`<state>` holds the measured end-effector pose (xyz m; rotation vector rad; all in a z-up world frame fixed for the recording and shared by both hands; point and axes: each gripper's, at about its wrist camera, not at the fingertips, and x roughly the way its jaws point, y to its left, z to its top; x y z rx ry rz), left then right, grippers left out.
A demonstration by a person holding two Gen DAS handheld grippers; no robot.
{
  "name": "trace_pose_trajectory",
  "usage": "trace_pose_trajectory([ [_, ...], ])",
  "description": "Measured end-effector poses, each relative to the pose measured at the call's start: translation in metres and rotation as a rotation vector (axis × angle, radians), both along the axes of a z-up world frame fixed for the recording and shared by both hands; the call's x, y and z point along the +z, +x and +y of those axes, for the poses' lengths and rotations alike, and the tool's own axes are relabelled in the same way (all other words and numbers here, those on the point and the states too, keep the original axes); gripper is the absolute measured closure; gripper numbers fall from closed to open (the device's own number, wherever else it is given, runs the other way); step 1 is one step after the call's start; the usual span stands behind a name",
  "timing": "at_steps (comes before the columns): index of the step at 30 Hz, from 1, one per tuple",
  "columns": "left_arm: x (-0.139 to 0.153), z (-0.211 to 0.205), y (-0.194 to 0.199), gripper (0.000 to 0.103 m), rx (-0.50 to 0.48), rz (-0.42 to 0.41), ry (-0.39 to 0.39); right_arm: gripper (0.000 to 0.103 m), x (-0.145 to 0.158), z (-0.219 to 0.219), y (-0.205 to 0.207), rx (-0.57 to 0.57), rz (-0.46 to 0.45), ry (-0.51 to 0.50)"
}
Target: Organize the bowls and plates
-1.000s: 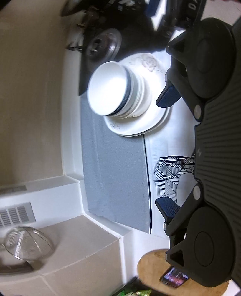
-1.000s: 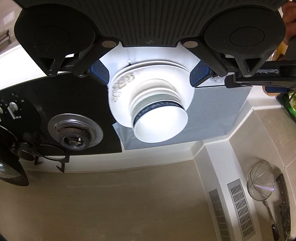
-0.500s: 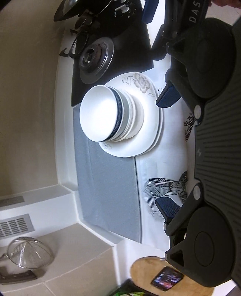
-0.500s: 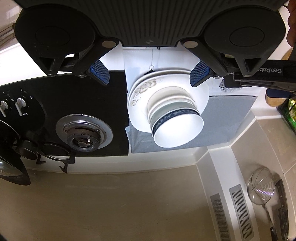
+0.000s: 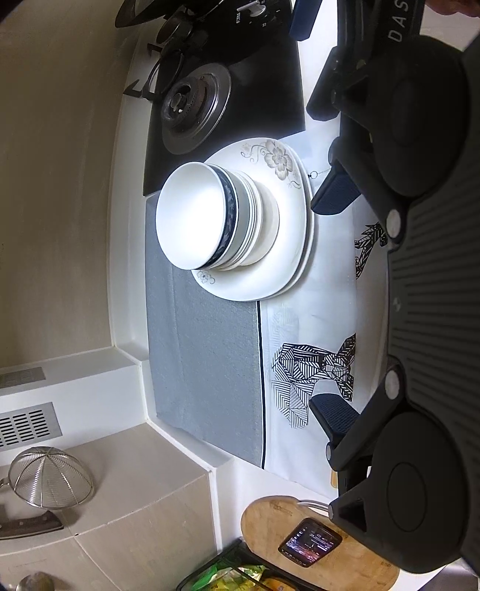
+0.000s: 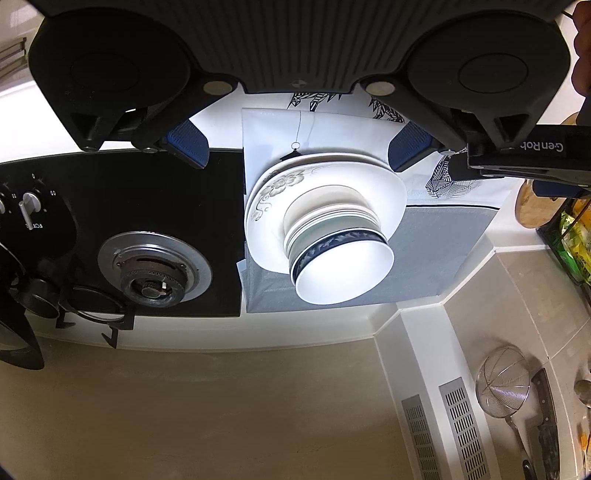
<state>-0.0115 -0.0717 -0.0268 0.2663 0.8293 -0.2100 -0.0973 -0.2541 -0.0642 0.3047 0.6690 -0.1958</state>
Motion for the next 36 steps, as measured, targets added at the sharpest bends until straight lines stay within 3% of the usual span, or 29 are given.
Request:
trace_pose_trajectory([
  [36,0.006,-0.003,-0.022,0.0,0.002,-0.025,0.002,0.0,0.0,0.002,-0.022,-0.014,-0.001,-0.002],
])
